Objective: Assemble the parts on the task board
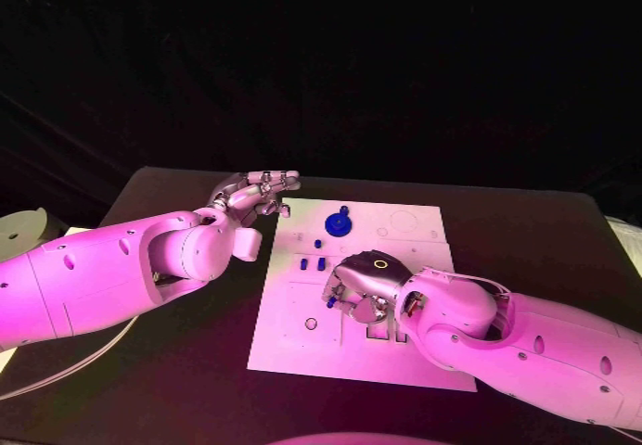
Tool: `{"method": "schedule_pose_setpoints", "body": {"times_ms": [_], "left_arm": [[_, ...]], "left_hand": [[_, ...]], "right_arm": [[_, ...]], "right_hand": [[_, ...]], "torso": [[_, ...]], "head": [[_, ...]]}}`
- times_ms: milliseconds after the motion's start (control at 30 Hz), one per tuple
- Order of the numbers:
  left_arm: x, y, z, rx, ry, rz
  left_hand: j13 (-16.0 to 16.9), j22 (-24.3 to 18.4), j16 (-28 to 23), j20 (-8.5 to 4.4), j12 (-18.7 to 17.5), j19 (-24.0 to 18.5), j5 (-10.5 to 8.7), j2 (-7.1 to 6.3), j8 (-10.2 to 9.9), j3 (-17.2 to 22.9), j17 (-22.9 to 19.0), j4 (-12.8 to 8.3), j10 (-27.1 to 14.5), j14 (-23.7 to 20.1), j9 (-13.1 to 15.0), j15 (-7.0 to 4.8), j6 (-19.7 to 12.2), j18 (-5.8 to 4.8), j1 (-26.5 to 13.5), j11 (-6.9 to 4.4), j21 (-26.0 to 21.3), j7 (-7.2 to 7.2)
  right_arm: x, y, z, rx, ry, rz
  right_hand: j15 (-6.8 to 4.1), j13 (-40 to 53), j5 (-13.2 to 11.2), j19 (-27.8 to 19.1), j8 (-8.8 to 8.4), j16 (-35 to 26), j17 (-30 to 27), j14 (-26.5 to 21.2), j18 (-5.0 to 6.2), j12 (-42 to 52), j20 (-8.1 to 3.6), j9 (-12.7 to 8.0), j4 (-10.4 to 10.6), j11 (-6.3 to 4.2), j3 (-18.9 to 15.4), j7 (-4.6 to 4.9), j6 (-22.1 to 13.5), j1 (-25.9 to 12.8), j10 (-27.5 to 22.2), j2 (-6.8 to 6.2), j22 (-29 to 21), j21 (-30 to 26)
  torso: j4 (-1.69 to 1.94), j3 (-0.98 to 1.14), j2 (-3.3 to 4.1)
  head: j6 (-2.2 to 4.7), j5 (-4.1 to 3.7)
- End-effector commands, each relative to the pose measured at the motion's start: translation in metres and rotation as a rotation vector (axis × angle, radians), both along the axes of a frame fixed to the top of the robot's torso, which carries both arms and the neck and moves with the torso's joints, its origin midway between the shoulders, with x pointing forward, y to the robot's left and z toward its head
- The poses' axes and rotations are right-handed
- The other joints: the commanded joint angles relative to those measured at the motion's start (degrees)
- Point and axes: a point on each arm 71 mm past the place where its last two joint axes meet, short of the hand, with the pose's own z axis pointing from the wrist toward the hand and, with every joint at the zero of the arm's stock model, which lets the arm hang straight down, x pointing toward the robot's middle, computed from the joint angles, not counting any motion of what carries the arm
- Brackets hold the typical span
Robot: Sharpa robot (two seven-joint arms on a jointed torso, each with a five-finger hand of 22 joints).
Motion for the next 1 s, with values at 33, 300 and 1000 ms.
{"method": "schedule_pose_setpoints", "body": {"times_ms": [33, 300, 1000], "left_arm": [[-0.0005, -0.0031, 0.001, -0.01, -0.008, -0.024], [-0.0005, -0.0036, 0.001, -0.01, -0.007, -0.026], [-0.0008, -0.004, 0.0009, -0.01, -0.005, -0.026]], "left_hand": [[-0.09, -0.09, -0.03, 0.27, 0.32, -0.23, 0.2, -0.5, 0.1, 0.05, -0.1, -0.34, -0.47, -0.15, -0.06, 0.42, -0.3, 0.49, 0.08, -0.02, -0.37, 0.03], [-0.09, -0.09, -0.03, 0.27, 0.32, -0.23, 0.2, -0.5, 0.1, 0.05, -0.1, -0.34, -0.47, -0.15, -0.06, 0.42, -0.3, 0.49, 0.08, -0.02, -0.37, 0.03], [-0.09, -0.12, -0.02, 0.29, 0.39, -0.25, 0.2, -0.49, 0.12, 0.05, -0.13, -0.35, -0.54, -0.17, -0.06, 0.44, -0.35, 0.49, 0.06, 0.0, -0.42, 0.05]], "right_arm": [[-0.0022, 0.0025, -0.0062, -0.056, -0.014, 0.019], [-0.0054, 0.0071, -0.0095, -0.085, -0.015, 0.031], [-0.0015, -0.0005, -0.0067, -0.022, -0.039, -0.008]], "right_hand": [[-0.08, 0.05, 0.34, 0.04, 0.08, -0.04, -0.05, 2.79, 0.64, 0.37, 0.1, 0.08, -0.04, -0.18, 0.31, 0.52, 0.07, -0.4, 0.1, 0.41, -0.06, -0.28], [-0.06, 0.05, 0.29, 0.04, 0.09, 0.0, 0.0, 2.79, 0.64, 0.37, 0.12, 0.09, -0.07, -0.17, 0.29, 0.52, 0.09, -0.59, 0.09, 0.35, -0.06, -0.28], [1.86, 0.05, 0.98, -2.14, 0.14, -2.1, -3.95, 1.73, 1.77, 1.03, 1.69, -1.7, 1.79, 2.15, -5.57, 2.59, -9.77, -6.07, -9.36, -3.95, -5.5, -4.53]], "torso": [[-0.01, 0.01, -0.02], [-0.04, -0.01, -0.02], [-0.02, 0.04, -0.03]], "head": [[-0.09, 0.1], [-0.1, 0.15], [0.14, -0.01]]}}
